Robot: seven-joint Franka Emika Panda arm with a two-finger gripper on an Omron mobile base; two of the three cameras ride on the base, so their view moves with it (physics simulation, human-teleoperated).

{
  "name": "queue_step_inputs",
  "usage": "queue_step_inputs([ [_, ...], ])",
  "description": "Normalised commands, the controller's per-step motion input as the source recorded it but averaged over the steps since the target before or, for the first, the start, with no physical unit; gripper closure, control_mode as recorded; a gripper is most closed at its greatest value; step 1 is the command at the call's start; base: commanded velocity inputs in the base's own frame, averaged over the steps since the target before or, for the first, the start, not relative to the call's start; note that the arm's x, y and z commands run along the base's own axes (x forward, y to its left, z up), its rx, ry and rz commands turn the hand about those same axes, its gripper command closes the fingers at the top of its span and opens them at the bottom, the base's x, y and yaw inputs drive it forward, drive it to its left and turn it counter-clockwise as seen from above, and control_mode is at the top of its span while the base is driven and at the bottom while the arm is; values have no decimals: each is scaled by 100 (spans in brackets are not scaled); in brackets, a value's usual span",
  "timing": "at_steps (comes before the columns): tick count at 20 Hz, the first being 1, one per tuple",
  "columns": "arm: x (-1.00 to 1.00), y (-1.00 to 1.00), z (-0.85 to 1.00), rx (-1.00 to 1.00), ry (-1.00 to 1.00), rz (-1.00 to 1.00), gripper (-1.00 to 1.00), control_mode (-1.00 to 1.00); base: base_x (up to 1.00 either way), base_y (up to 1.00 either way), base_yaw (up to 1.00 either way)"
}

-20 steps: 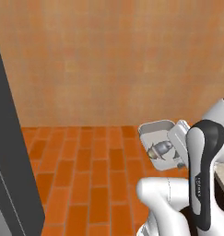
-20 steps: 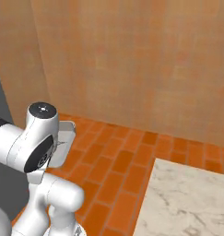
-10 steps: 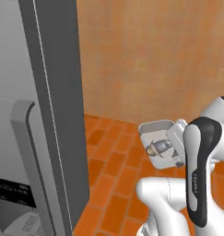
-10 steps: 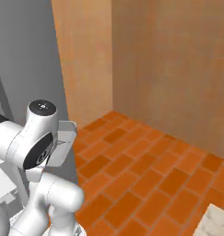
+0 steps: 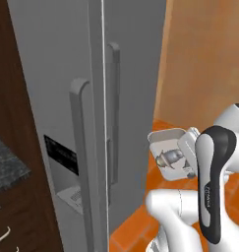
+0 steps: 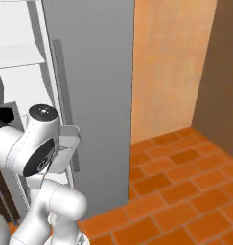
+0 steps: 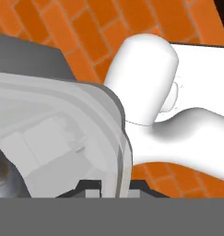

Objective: Take the meat container that has the fish and place it on the second highest rack of the freezer. Then take the vegetable container that has the lime and potato and place it on the highest rack of the freezer.

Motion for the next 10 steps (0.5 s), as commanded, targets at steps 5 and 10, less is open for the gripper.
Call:
queue_step_inputs([
  [5,0,0,0,0,0,0,100,100,21,-14,63],
  [10,0,0,0,0,0,0,100,100,13,-15,63],
])
